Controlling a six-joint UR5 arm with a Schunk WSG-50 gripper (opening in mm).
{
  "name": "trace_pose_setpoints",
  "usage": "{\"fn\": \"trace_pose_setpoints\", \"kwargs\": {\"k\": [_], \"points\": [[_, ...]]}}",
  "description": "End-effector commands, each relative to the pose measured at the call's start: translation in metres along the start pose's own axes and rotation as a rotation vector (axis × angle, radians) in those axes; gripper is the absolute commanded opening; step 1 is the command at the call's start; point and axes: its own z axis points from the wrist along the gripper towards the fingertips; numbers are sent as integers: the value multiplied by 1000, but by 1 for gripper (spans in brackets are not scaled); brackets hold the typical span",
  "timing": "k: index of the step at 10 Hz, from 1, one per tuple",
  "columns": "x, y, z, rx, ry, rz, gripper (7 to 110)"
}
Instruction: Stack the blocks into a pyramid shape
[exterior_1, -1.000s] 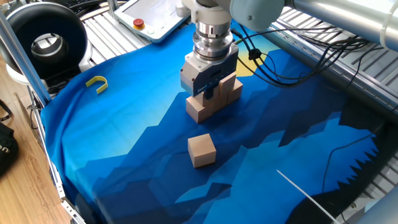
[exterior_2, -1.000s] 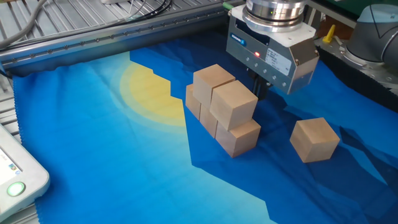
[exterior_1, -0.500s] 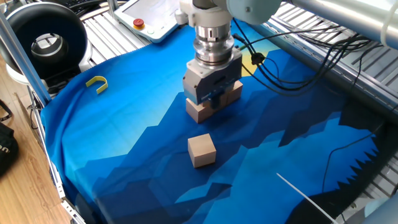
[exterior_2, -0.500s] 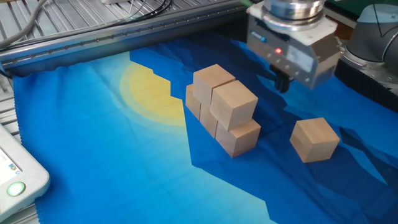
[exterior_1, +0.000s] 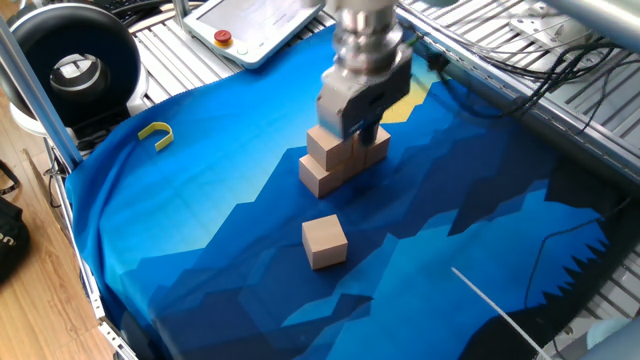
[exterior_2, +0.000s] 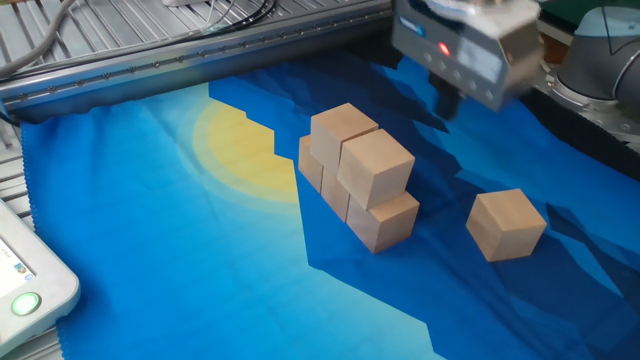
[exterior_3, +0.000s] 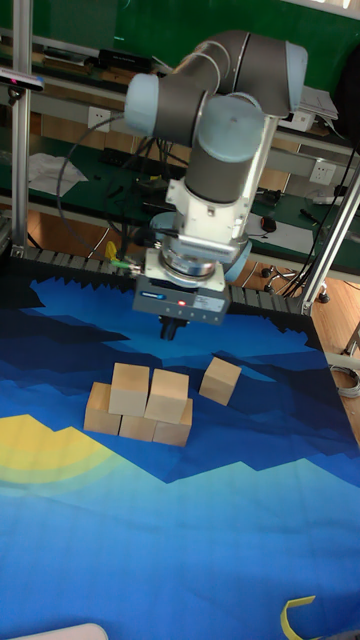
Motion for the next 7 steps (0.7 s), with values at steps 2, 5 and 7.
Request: {"fn": "trace_pose_setpoints", "kwargs": {"k": [2,5,7], "points": [[-15,-47,1,24,-93,-28,7],[-28,-46,-12,24,-171,9,7],[-47,-36,-16,-21,-248,50,7]]}}
